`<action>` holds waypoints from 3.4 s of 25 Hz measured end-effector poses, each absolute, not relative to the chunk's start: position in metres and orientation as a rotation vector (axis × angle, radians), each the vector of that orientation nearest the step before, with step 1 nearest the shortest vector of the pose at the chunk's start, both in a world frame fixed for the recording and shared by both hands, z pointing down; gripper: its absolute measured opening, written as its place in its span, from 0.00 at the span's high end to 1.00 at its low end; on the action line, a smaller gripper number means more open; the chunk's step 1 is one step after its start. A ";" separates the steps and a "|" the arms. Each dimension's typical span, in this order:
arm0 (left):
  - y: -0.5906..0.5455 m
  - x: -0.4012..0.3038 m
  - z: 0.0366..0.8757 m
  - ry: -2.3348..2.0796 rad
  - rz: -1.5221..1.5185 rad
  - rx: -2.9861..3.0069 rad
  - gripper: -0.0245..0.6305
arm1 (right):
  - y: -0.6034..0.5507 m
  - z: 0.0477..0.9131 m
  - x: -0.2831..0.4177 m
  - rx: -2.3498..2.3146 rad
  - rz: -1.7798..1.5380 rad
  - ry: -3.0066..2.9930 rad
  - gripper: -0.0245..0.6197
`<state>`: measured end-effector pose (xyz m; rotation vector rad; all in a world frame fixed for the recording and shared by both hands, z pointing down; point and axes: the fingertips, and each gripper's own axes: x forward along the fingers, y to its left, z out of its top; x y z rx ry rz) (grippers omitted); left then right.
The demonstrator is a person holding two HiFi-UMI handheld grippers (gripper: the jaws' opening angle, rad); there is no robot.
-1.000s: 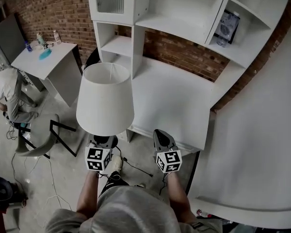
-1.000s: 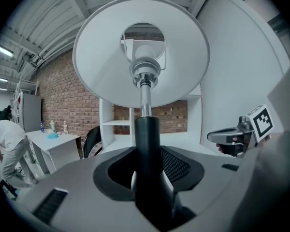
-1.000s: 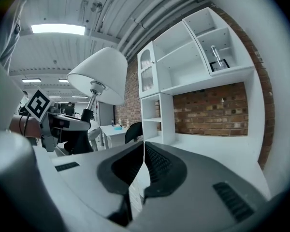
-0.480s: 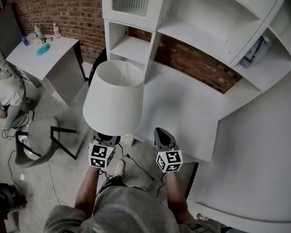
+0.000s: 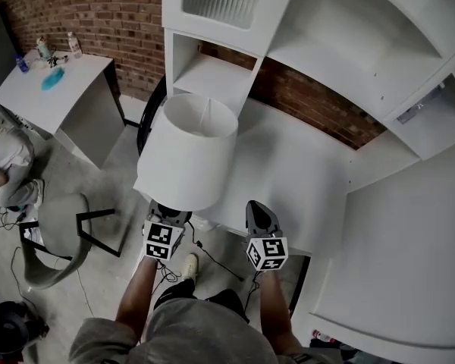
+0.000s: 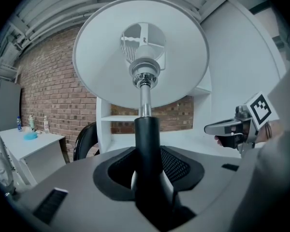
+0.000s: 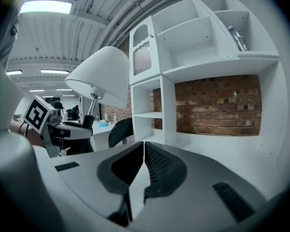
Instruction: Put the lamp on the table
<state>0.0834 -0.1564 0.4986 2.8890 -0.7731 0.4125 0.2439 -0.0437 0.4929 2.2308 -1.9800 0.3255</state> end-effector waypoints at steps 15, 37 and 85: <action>-0.252 0.069 0.550 -0.902 0.439 2.774 0.72 | -0.147 0.541 0.229 2.108 0.439 -2.074 0.92; -0.309 0.045 0.630 -1.092 0.409 2.663 0.72 | -0.232 0.619 0.201 1.838 0.552 -2.240 0.92; -0.298 0.033 0.657 -1.141 0.178 2.786 0.72 | -0.213 0.659 0.182 1.813 0.510 -2.245 0.92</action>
